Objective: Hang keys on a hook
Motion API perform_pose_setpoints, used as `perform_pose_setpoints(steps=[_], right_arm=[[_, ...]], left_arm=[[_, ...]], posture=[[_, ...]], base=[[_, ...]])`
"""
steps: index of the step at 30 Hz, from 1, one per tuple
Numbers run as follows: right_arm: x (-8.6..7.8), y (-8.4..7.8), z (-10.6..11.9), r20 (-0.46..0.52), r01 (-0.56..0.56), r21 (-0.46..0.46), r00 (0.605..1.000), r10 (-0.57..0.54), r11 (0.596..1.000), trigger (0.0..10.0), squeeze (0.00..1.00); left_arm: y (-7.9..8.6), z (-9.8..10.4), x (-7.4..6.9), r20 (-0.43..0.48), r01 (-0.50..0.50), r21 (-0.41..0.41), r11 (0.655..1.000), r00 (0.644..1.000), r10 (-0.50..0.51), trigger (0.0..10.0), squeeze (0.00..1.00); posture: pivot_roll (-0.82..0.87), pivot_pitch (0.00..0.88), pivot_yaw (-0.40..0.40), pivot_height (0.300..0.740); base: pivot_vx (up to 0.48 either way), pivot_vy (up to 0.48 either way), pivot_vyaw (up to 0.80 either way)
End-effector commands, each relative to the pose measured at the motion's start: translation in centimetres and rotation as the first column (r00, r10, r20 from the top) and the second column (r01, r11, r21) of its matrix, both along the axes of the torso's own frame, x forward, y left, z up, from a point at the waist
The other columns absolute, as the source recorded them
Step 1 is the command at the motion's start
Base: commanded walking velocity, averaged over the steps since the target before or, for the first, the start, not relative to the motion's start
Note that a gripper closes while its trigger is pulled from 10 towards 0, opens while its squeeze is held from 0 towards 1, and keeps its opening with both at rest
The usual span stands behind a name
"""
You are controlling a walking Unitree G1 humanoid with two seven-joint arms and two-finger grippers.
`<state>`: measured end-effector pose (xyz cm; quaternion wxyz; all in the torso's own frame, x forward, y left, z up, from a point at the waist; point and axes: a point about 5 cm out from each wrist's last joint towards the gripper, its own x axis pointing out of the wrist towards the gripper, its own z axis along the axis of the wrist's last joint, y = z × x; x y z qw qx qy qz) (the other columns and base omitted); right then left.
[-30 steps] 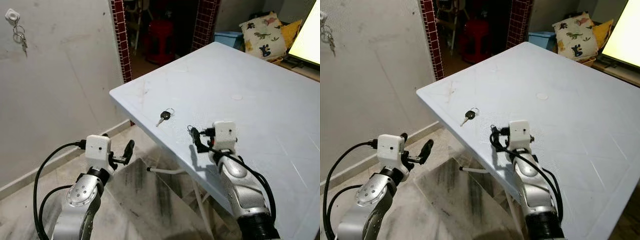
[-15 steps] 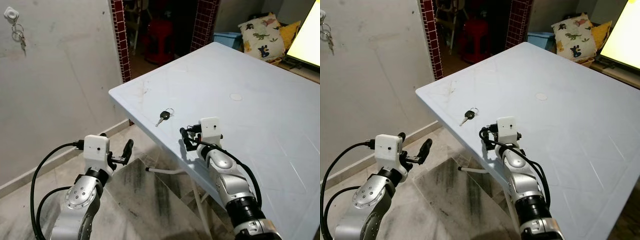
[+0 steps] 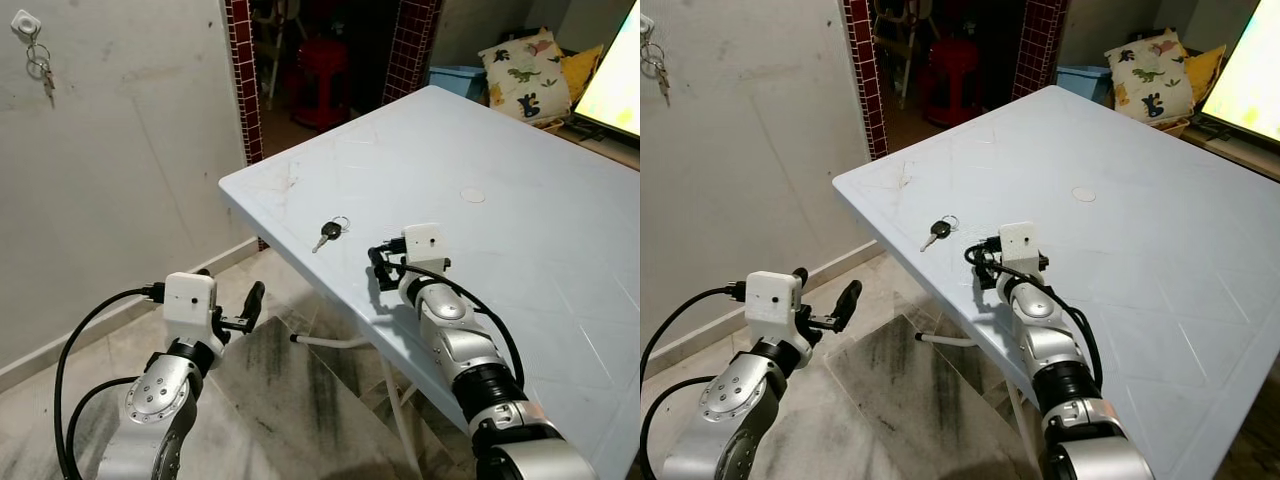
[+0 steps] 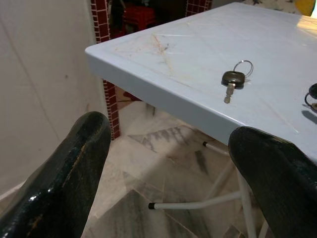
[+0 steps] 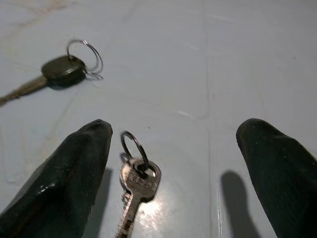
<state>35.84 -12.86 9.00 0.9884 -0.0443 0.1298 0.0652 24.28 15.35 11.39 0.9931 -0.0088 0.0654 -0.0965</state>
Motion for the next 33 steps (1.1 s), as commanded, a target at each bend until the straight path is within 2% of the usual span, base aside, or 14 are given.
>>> perform_pose_setpoints(steps=[1, 5, 6, 7, 20, 21, 22, 24, 26, 33], right_arm=[[0.3, -0.3, 0.2, -0.006, 0.011, 0.018, 1.0, -0.011, 1.0, 10.0, 0.0], [0.3, 0.1, -0.3, -0.047, -0.015, 0.031, 0.999, 0.016, 0.999, 9.8, 0.0], [0.3, 0.1, -0.5, -0.055, -0.022, 0.035, 0.998, 0.023, 0.999, 3.5, 0.0], [0.3, 0.1, -0.5, -0.055, -0.025, 0.039, 0.998, 0.027, 0.999, 0.0, 0.0], [0.8, 0.3, -0.2, -0.047, -0.027, 0.05, 0.998, 0.029, 0.998, 0.0, 0.0], [0.9, 0.4, -0.2, -0.047, -0.028, 0.051, 0.998, 0.031, 0.998, 0.7, 0.0], [0.9, 0.4, -0.2, -0.047, -0.028, 0.051, 0.998, 0.031, 0.998, 0.7, 0.0], [0.9, 0.4, -0.1, -0.047, -0.028, 0.052, 0.998, 0.03, 0.998, 0.0, 0.0], [1.0, 0.4, -0.1, -0.048, -0.027, 0.052, 0.998, 0.029, 0.998, 0.4, 0.0], [0.8, 0.2, -0.5, -0.069, -0.028, 0.045, 0.997, 0.031, 0.999, 0.4, 0.0]], left_arm=[[0.0, 0.3, -0.2, 0.004, 0.005, 0.013, 1.0, 1.0, -0.005, 10.0, 0.0], [0.0, 0.3, -0.4, 0.0, 0.005, 0.015, 1.0, 1.0, -0.005, 10.0, 0.0], [0.0, 0.3, -0.4, -0.001, 0.005, 0.016, 1.0, 1.0, -0.005, 10.0, 0.0], [0.0, 0.3, -0.5, -0.002, 0.004, 0.016, 1.0, 1.0, -0.004, 10.0, 0.0], [0.1, 0.4, -0.9, -0.014, 0.006, 0.013, 1.0, 1.0, -0.006, 10.0, 0.0], [0.1, 0.4, -1.0, -0.016, 0.007, 0.013, 1.0, 1.0, -0.006, 10.0, 0.0], [0.1, 0.4, -1.0, -0.016, 0.007, 0.013, 1.0, 1.0, -0.006, 10.0, 0.0], [0.1, 0.4, -1.1, -0.018, 0.007, 0.013, 1.0, 1.0, -0.007, 10.0, 0.0], [0.1, 0.4, -1.2, -0.02, 0.008, 0.013, 1.0, 1.0, -0.007, 10.0, 0.0], [0.2, 0.4, -1.4, -0.028, 0.011, 0.013, 1.0, 1.0, -0.011, 10.0, 0.0]], posture=[[0.21, 0.01, -0.035, 0.74], [0.21, 0.014, -0.036, 0.74], [0.21, 0.015, -0.036, 0.74], [0.21, 0.016, -0.036, 0.74], [0.22, 0.032, -0.035, 0.74], [0.22, 0.033, -0.036, 0.74], [0.22, 0.033, -0.036, 0.74], [0.22, 0.038, -0.035, 0.74], [0.22, 0.04, -0.035, 0.74], [0.23, 0.046, -0.033, 0.74]], base=[[0.0, 0.0, 0.0], [0.0, 0.0, 0.0], [0.0, 0.0, 0.0], [0.0, 0.0, 0.0], [0.0, 0.0, 0.0], [0.0, 0.0, 0.0], [0.0, 0.0, 0.0], [0.0, 0.0, 0.0], [0.0, 0.0, 0.0], [0.0, 0.0, 0.0]])
